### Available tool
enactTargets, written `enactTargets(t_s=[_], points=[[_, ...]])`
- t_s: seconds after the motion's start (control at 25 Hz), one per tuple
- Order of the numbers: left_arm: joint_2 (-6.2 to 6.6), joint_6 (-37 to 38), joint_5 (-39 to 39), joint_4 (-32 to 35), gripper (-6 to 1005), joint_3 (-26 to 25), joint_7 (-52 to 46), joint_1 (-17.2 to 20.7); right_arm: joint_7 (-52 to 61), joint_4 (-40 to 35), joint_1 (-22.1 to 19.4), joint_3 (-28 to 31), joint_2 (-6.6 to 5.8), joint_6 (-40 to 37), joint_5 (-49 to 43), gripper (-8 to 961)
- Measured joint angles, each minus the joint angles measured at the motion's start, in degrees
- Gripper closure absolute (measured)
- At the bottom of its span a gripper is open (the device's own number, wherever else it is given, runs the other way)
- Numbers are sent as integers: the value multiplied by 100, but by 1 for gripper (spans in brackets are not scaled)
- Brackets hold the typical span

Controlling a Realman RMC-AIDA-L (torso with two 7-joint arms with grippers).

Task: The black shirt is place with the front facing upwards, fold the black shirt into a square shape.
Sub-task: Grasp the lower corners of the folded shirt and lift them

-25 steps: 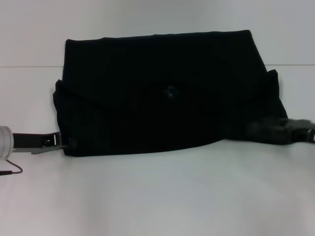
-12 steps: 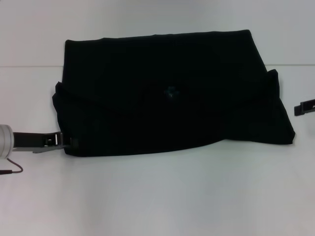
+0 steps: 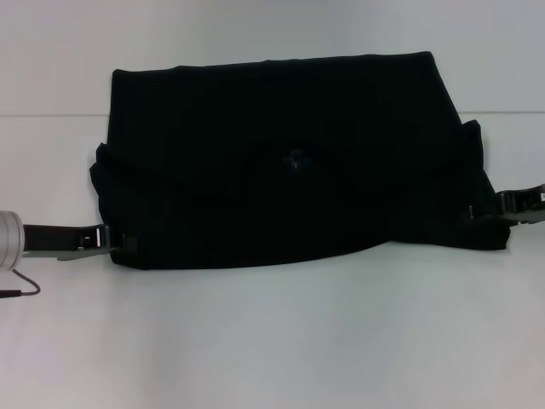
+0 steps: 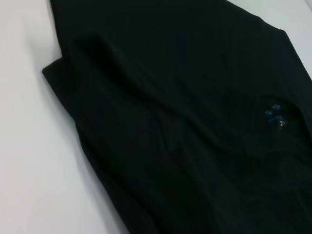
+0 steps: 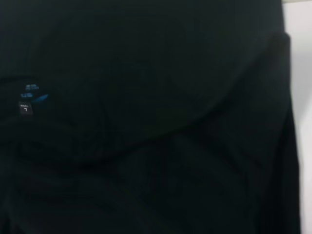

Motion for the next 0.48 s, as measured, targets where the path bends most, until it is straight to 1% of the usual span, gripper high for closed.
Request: enactTargets(t_s=[0.08, 0.28, 0.48], points=[[-1, 4, 0, 0, 979, 1, 0, -5, -8, 63, 35, -4, 25, 79, 0, 221], [-8, 6, -1, 0, 975, -3, -1, -16, 2, 291, 111, -23, 41, 278, -8, 260], [-12, 5, -7, 0, 971, -1, -2, -31, 33, 286, 122, -159, 93, 308, -13, 300]])
